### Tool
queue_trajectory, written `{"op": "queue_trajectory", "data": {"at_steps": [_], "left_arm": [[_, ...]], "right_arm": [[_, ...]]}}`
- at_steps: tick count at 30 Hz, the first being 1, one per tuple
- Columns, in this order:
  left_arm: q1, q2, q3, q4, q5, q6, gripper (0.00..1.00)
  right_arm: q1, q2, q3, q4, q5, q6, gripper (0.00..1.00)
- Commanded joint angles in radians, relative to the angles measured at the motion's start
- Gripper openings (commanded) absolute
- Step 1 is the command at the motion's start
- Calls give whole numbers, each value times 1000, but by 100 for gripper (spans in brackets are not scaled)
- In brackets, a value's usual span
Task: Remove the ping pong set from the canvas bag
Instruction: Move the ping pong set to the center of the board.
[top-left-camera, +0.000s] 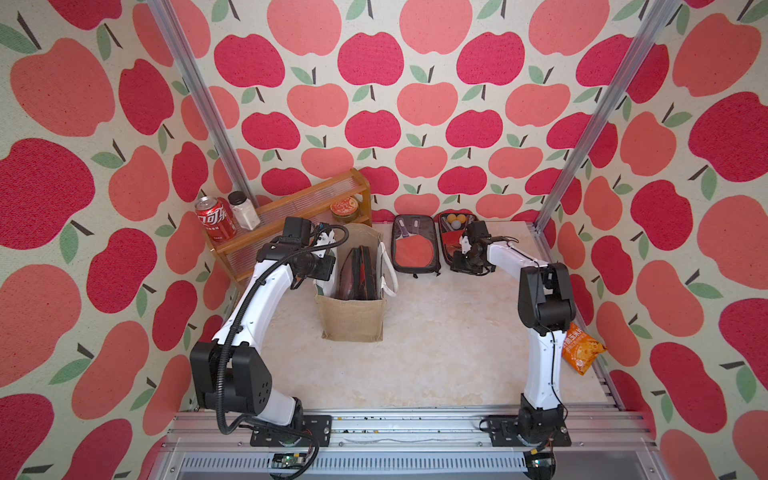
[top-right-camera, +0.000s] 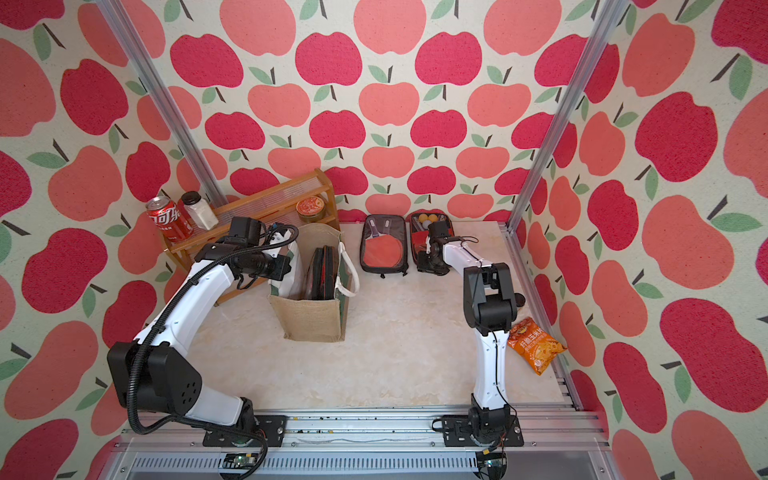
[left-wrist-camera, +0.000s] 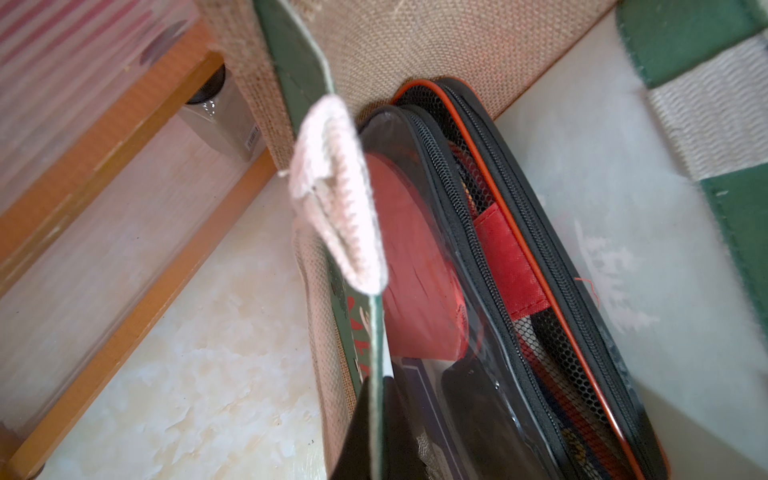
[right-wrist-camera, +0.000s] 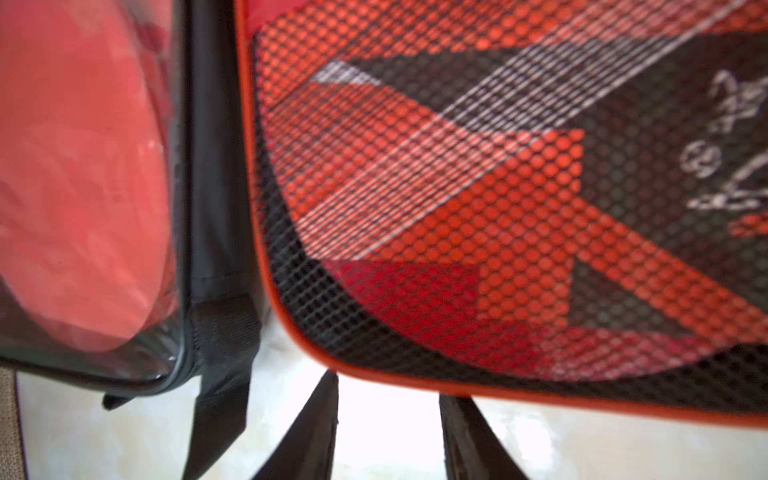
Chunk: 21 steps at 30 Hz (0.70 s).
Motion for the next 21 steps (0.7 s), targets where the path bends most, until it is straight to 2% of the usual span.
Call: {"op": "queue_trajectory", "data": {"at_steps": [1, 3, 5, 7, 12, 21], "left_arm": [[10, -12, 15, -14, 4, 19, 0], [9, -7, 29, -23, 12, 19, 0], [10, 0, 40, -26, 12, 19, 0], [8, 7, 48, -26, 17, 19, 0], [-5, 8, 69, -40, 27, 17, 0], [-33, 6, 82, -47, 18, 13, 0]], "right_arm": [[49, -130, -34, -41, -16, 18, 44], [78, -191, -23, -49, -25, 26, 45], [113, -225, 30, -90, -8, 24, 51], [147, -239, 92, -134, 15, 23, 59], [233, -242, 234, -194, 11, 34, 65], [355, -178, 462, -158, -206, 132, 65]]}}
